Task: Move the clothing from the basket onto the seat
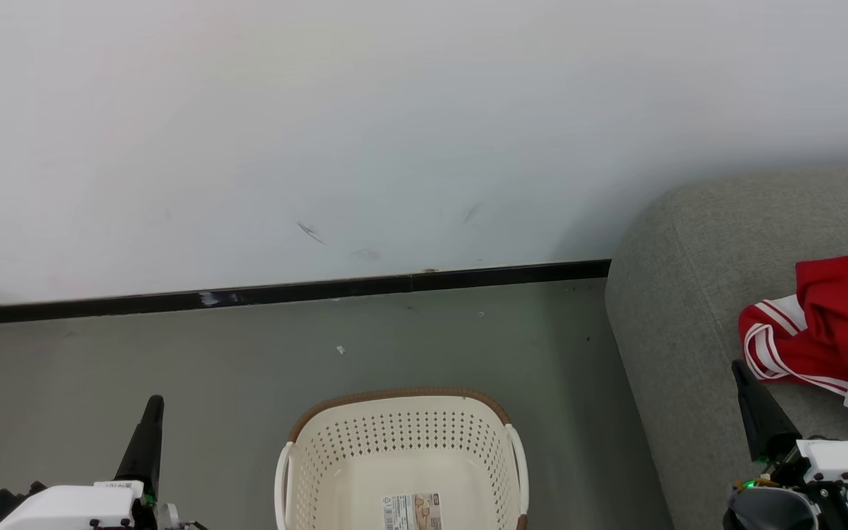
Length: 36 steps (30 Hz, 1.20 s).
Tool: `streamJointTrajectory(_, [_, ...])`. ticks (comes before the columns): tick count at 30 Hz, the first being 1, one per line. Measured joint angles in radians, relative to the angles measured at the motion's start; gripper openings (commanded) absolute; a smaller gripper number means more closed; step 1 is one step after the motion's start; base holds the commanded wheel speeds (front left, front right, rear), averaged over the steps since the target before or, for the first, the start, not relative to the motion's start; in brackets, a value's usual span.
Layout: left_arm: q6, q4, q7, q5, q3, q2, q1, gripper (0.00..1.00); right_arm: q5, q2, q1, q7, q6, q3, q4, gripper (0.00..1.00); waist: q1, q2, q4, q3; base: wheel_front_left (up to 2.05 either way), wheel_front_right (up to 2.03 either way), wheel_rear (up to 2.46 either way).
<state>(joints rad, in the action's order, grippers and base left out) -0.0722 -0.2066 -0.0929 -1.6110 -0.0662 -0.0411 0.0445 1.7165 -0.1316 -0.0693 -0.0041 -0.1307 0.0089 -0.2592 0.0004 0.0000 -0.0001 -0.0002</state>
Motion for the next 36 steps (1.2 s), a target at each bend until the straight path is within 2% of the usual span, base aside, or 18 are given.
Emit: streamJointTrajectory(36, [-0.003, -0.01, -0.003, -0.001, -0.001, 0.0, 0.008, 0.0, 0.0, -0.001, 0.0, 0.0, 0.0, 0.0, -0.004, 0.0, -0.0001, 0.0, 0.0, 0.0, 0.0, 0.0, 0.0])
